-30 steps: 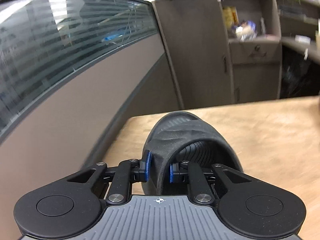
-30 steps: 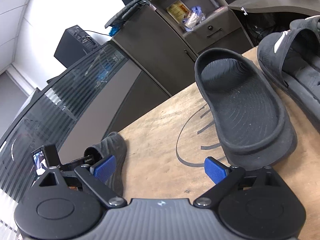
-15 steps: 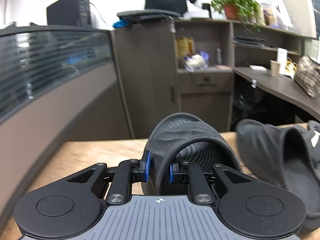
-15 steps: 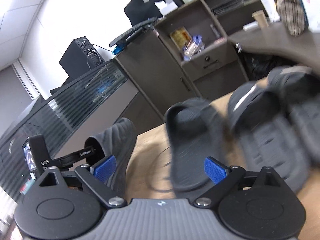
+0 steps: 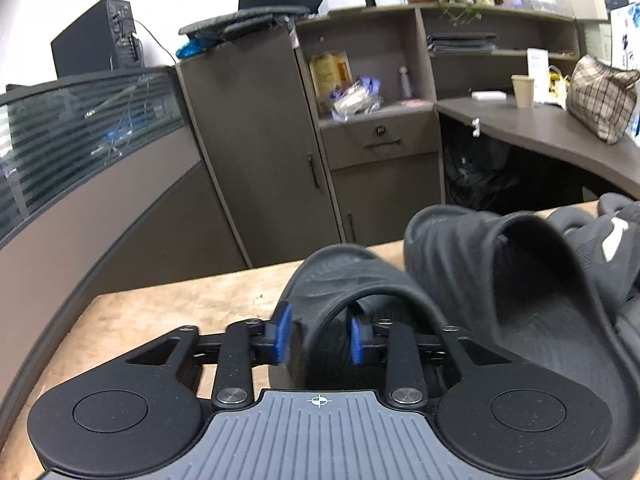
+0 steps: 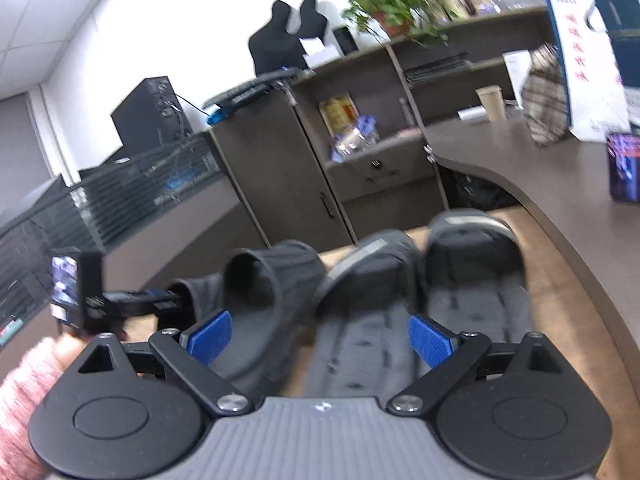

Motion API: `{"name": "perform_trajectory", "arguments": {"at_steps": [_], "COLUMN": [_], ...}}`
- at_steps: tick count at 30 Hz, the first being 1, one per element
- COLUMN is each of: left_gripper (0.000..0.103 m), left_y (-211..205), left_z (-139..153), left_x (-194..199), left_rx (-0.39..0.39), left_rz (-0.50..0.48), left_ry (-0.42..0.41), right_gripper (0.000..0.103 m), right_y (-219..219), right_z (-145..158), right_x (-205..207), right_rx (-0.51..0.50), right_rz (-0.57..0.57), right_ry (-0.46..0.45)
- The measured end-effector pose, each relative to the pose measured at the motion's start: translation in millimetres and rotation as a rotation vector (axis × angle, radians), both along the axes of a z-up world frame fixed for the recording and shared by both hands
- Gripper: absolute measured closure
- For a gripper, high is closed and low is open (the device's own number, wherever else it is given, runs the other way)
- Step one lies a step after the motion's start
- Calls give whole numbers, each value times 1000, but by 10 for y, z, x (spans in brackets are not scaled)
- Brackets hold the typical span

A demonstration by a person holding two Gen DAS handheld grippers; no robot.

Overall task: Organize scattered shoes
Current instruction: 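Carry the sandal with the left tool and set it beside its mate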

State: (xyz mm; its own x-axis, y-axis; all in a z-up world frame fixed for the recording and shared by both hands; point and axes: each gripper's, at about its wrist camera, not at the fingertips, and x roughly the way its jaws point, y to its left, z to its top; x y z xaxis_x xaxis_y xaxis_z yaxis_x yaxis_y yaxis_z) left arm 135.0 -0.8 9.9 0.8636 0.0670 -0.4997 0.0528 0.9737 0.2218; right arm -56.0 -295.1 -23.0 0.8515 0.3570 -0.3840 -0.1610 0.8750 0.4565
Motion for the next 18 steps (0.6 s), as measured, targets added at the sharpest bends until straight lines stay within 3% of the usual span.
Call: {"name": "perform_trajectory", "arguments": {"at_steps": [1, 4, 11, 15, 18], "left_gripper": [44, 30, 16, 9, 1], "left_y": [-5, -8, -120, -193, -226], "left_z": [15, 18, -128, -61, -12], "left_x": [-52, -256, -761, -871, -1007], "left_rx": [-11, -85, -330, -360, -405], "left_rz": [2, 8, 20, -11, -32], "left_ry": [-7, -31, -87, -110, -169], "right_gripper": [6, 6, 6, 5, 5], "right_y": [-13, -74, -65, -8, 62], "right_z": [-19, -72, -116, -108, -134], "right_x": [7, 10, -44, -50, -64], "right_rx": [11, 49, 71, 44, -42], "right_rz": [2, 23, 58, 60, 31], "right_ry": [0, -9, -40, -48, -58]}}
